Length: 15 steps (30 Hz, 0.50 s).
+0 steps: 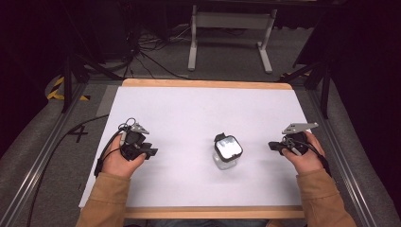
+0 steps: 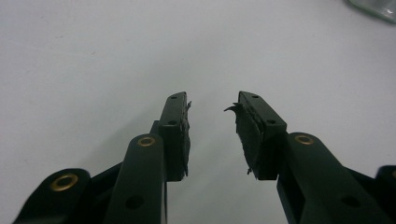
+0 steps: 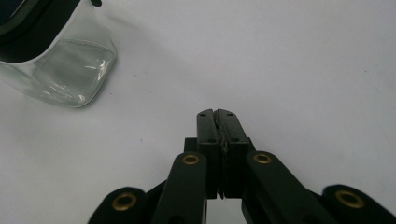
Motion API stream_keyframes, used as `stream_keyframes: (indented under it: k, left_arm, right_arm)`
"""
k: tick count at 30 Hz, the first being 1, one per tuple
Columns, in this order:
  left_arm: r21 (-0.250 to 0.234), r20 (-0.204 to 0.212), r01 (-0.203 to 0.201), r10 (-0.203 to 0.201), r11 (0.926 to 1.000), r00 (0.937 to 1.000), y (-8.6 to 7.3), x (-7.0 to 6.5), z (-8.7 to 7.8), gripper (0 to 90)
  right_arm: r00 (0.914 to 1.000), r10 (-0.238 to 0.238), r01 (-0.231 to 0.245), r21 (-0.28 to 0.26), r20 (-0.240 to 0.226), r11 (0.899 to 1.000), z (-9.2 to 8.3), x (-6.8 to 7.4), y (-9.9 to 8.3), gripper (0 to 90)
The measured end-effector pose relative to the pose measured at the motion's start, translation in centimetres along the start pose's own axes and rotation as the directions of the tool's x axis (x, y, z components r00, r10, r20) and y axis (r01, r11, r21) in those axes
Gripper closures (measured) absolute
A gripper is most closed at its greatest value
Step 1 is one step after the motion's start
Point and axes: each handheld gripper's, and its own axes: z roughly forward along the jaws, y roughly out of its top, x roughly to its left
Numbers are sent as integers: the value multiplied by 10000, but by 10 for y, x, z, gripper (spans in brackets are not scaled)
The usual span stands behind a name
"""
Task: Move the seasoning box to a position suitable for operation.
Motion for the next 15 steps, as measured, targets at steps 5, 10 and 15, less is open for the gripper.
stream_keyframes:
  k: [5,10,15]
  left_arm:
    - [-7,-21,-278,278,9996,9996,2,-5,-3,634]
    - [-58,76,-317,317,9995,9995,3,-9,-5,622]
    - [59,181,-471,470,9989,9987,4,-13,-7,614]
  right_arm:
    - [9999,-72,71,-116,-149,9999,0,3,2,894]
    - [9986,-195,183,-265,-491,9995,4,11,6,895]
    - [9934,-585,558,-290,-987,9980,12,21,11,894]
